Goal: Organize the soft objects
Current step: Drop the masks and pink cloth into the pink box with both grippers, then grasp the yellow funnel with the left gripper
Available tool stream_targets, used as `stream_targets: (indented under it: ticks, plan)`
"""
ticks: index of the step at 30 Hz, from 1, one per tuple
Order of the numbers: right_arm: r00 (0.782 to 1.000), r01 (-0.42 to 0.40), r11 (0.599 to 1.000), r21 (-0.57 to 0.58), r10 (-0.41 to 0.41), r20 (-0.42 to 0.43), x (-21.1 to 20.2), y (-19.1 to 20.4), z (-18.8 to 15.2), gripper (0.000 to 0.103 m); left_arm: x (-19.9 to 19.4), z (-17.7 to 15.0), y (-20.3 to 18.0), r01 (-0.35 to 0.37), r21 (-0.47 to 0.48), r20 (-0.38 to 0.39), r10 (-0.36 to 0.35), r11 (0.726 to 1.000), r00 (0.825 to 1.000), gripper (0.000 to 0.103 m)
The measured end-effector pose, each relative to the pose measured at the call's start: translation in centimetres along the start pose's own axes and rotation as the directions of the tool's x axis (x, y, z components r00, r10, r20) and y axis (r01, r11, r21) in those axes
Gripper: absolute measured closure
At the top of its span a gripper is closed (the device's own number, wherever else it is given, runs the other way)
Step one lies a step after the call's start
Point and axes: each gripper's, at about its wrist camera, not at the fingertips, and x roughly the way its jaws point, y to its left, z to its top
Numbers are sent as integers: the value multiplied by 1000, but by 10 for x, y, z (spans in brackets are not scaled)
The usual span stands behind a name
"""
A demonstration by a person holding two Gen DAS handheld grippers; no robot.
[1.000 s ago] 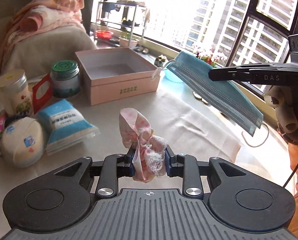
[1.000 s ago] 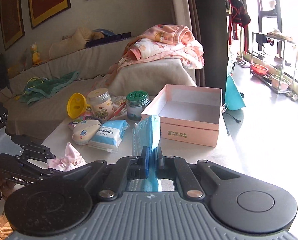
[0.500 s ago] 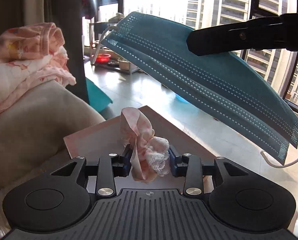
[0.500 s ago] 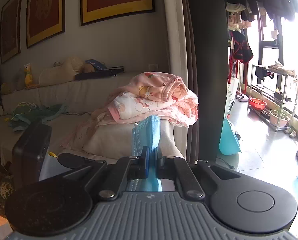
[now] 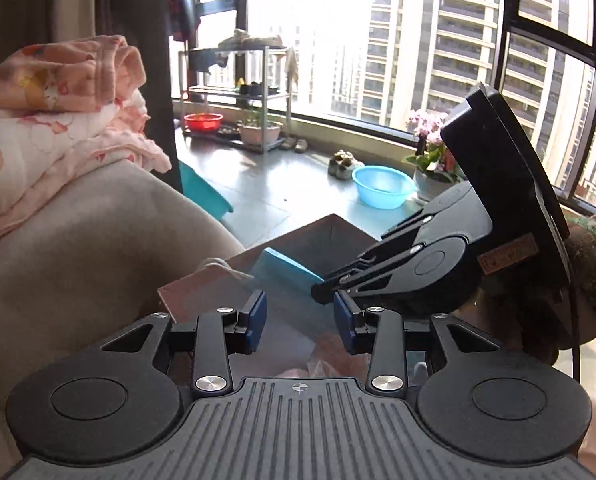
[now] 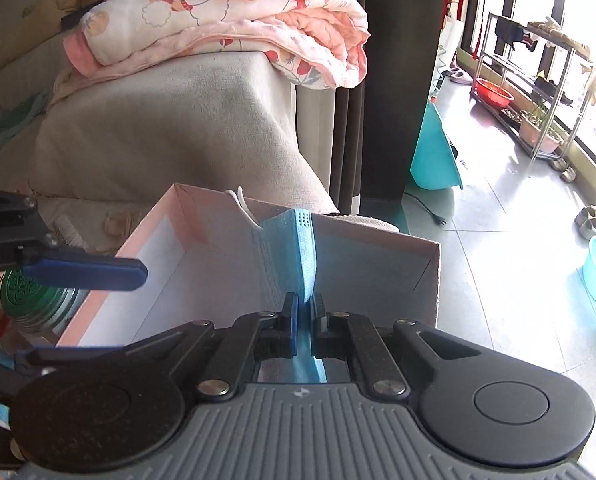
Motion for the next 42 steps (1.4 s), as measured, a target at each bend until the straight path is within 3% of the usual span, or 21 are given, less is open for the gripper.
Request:
stream_targets:
  ticks: [2, 4, 6, 8, 11, 15, 18, 20, 22, 24, 26, 28, 31, 34, 39, 41, 42]
  plan:
    - [1000, -27, 999, 22, 28, -15, -5, -1, -2, 94, -10, 3, 11, -6, -81, 29, 8, 997, 1000, 62]
    - [998, -60, 995, 82, 59, 10, -20, -8, -4, 82, -26, 3, 19, 1, -132, 48, 6, 991, 999, 62]
    - [996, -71, 991, 112, 65, 59, -38, -13, -5, 62, -46, -3, 22, 20, -158, 61, -10, 987, 998, 62]
    - [994, -49, 991, 122, 36, 107, -57, -13, -7, 56, -69, -14, 23, 14, -168, 84, 0, 986, 996, 62]
    - [991, -18, 994, 108, 4, 131, -73, -5, -12, 52, -95, -32, 22, -42, -185, 86, 59, 982, 995, 62]
    - [999, -1, 991, 137, -5, 42, -54, 4, -7, 52, -128, -60, 16, -79, -187, 84, 96, 979, 992, 62]
    - [999, -33, 983, 182, 25, 45, -54, 14, -13, 52, -154, -89, 17, -174, -178, 45, 184, 969, 982, 62]
    - [994, -36, 990, 135, 22, 104, -71, 32, -25, 52, -171, -110, 31, -249, -223, 28, 262, 942, 965, 62]
    - [984, -30, 998, 54, 20, 179, -92, 57, -44, 51, -195, -133, 53, -325, -315, 15, 347, 892, 938, 62]
    - [974, -36, 999, -17, 39, 225, -109, 81, -67, 41, -211, -151, 74, -379, -396, -1, 412, 836, 911, 62]
    - [970, -46, 997, -68, 61, 234, -116, 102, -89, 40, -226, -168, 91, -397, -467, -23, 437, 790, 899, 62]
    - [973, -73, 994, -87, 90, 213, -115, 117, -109, 40, -232, -181, 98, -398, -498, -37, 440, 770, 897, 62]
    - [977, -116, 992, -58, 124, 171, -107, 127, -127, 40, -233, -191, 101, -371, -526, -47, 409, 765, 911, 62]
    - [978, -153, 988, -19, 154, 142, -102, 130, -142, 40, -228, -197, 100, -372, -525, -53, 407, 766, 912, 62]
    - [973, -170, 982, -78, 180, 141, -105, 143, -146, 40, -217, -195, 96, -298, -488, -50, 315, 820, 948, 62]
    - [972, -172, 979, -106, 186, 146, -107, 150, -143, 40, -222, -188, 97, -331, -463, -38, 354, 822, 934, 61]
    - [971, -173, 979, -111, 189, 148, -107, 152, -142, 40, -226, -183, 101, -379, -449, -29, 411, 809, 911, 61]
